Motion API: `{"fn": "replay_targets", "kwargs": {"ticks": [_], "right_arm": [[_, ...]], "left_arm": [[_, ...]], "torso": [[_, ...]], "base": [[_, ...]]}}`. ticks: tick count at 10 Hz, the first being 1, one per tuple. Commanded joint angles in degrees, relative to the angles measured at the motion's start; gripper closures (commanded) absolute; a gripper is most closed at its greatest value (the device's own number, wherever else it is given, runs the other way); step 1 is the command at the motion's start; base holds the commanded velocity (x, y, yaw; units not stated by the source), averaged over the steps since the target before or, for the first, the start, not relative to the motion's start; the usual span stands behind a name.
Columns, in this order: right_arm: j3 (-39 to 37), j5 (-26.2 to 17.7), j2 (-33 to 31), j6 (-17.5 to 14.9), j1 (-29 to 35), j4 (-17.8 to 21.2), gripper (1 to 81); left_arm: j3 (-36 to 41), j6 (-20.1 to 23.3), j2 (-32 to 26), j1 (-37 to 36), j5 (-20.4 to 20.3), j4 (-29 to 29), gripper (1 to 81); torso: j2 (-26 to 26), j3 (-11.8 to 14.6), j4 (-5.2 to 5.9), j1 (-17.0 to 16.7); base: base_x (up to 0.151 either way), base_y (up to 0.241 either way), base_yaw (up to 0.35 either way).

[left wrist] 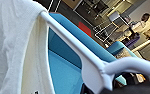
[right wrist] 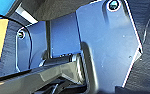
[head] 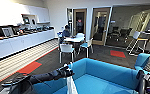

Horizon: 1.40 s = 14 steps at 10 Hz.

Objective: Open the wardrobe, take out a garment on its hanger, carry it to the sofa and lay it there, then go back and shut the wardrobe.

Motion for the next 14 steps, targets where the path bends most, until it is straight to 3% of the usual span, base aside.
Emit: {"fn": "replay_targets", "kwargs": {"ticks": [1, 7, 8, 11, 14], "right_arm": [[0.26, -3.29, 0.44, -0.11, 2.18, 0.24, 1.0], [0.26, -3.29, 0.44, -0.11, 1.92, 0.24, 1.0], [0.26, -3.29, 0.44, -0.11, 2.00, 0.33, 1.0], [0.17, -3.29, 0.44, -0.11, 1.83, 0.24, 1.0], [0.09, -3.21, 0.35, -0.11, 1.83, 0.24, 1.0]], "left_arm": [[0.99, 0.68, -0.52, -9.42, -1.34, 3.34, 81.1], [-1.73, 0.68, 2.20, -7.22, -1.60, 4.04, 81.1], [-2.17, 0.51, 3.42, -7.22, -1.87, 4.04, 81.1], [-10.17, 0.42, 10.47, -7.13, -2.66, 3.96, 81.1], [-20.51, 0.59, 16.17, -7.74, -3.36, 7.37, 81.1]], "torso": [[0.00, -4.20, 0.00, 0.00], [0.00, -15.01, 0.00, 0.00], [0.02, -11.65, 0.00, 0.02], [0.05, -13.79, 0.00, 0.02], [0.06, -13.75, 0.00, 0.04]], "base": [[0.000, 0.000, 0.000], [0.000, 0.000, 0.000], [0.000, 0.000, 0.000], [0.000, 0.000, 0.000], [0.000, 0.000, 0.000]]}}
